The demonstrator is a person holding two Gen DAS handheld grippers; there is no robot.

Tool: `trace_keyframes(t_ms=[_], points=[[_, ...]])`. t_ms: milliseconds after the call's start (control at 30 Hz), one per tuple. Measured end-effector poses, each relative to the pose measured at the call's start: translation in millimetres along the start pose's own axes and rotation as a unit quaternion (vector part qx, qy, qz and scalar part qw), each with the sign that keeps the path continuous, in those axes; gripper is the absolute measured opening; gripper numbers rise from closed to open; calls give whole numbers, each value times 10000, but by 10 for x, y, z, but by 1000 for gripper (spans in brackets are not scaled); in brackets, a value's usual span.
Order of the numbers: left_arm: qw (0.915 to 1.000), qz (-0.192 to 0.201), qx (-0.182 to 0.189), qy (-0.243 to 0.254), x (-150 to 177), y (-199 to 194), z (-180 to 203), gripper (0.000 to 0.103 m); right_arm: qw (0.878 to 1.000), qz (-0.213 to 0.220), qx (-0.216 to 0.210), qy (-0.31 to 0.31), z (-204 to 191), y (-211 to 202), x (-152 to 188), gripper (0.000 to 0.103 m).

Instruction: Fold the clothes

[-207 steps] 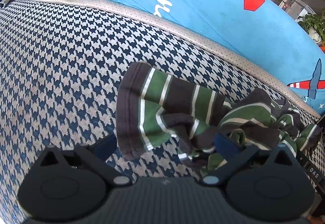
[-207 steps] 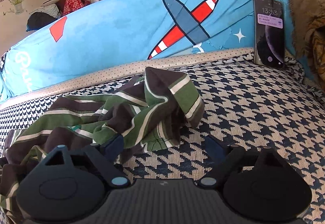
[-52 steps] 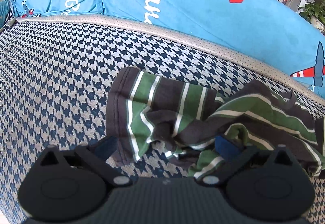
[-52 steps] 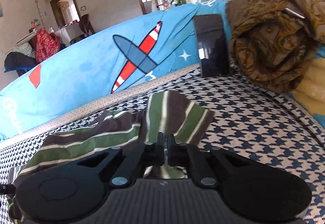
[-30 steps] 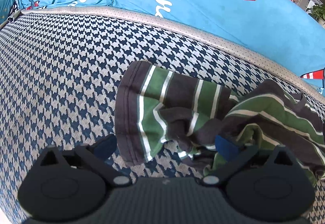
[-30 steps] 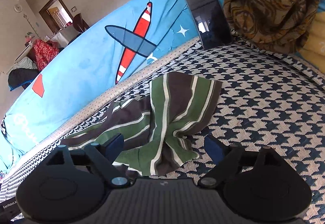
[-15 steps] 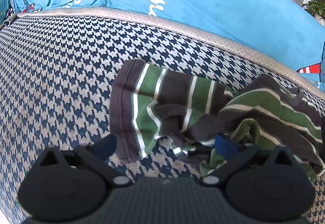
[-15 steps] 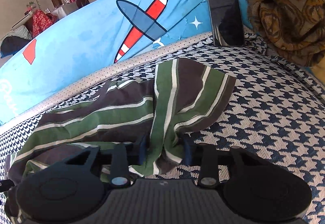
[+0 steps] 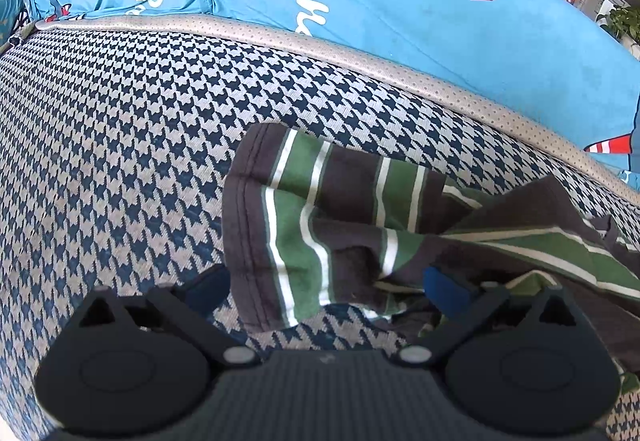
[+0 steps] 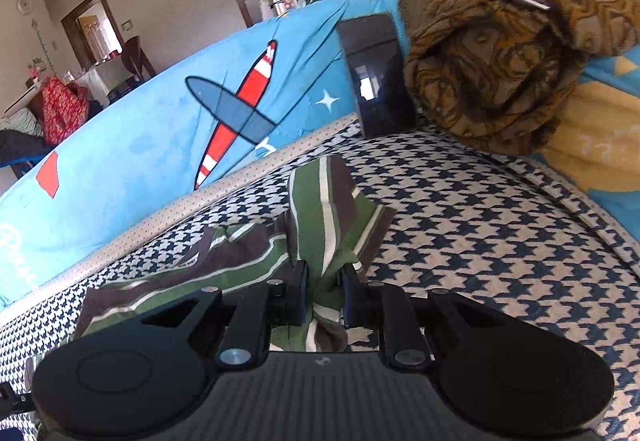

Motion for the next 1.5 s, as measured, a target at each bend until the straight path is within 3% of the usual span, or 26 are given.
trace_keyframes(t_ms=[167, 200, 267, 333, 533, 733, 933, 1133, 1300, 1500], points=[[10000, 28, 4, -36, -7, -27, -18, 103, 9970, 424, 416, 501, 294, -315, -58, 17], [10000, 24, -2, -53, -7, -26, -29, 103, 9971, 426, 323, 551, 312, -344, -62, 18], [9999, 10, -4, -106, -12, -17, -57, 103, 9969, 429, 136, 650, 349, -403, -71, 36], [9999, 0, 3, -154, -22, -4, -82, 103, 9970, 275, -195, 702, 312, -398, -31, 46], [9993, -88, 65, -362, -58, 94, -154, 103, 9861, -723, -1472, 274, -186, -181, 232, 55], [9963, -287, 340, -739, -85, 239, -249, 103, 9723, -1147, -1966, -539, -686, -137, 546, 70], [9962, -231, 503, -672, -217, 338, -346, 103, 9626, -1355, -2142, -957, -969, -105, 743, 74], [9964, -201, 521, -643, -384, 509, -324, 103, 9615, -1437, -2120, -1001, -1087, -55, 791, 75], [9984, -128, 474, -275, -624, 689, -116, 103, 9605, -1527, -2098, -1010, -1141, -30, 826, 75], [9997, 39, 220, 8, -686, 767, 41, 103, 9606, -1560, -2058, -1027, -1170, -12, 849, 75]])
Point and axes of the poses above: each gripper's, at about its wrist camera, not at the fingertips, and y roughly the way its jaws point, z to its right, x to its underside, the point moved 3 cm from there along y, roughly the way its jaws point, and after that the axes turned 1 degree about y, right-handed, at the moved point
